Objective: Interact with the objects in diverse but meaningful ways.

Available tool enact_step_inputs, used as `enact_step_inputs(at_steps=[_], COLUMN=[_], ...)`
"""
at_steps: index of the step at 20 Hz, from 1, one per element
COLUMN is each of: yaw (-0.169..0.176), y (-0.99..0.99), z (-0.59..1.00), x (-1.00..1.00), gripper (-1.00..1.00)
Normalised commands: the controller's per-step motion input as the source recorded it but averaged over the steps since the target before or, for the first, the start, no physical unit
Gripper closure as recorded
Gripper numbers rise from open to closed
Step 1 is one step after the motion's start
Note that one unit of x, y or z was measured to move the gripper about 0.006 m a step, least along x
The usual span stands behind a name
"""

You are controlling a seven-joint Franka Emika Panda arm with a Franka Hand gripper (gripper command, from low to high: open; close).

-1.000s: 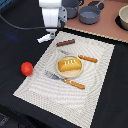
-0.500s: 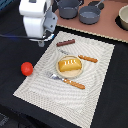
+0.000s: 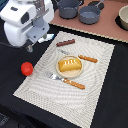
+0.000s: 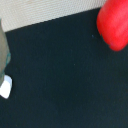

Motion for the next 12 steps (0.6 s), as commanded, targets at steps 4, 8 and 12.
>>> enact_step_inputs(at_steps=[4,8,12], yaw=[-0.143,-0.074,-0.047], y=[-0.58,-0.37,-0.21], z=[-0.08,-0.14,-0.28], x=[0.08,0.29,0.24], gripper=[-1.0,-1.0,-1.0])
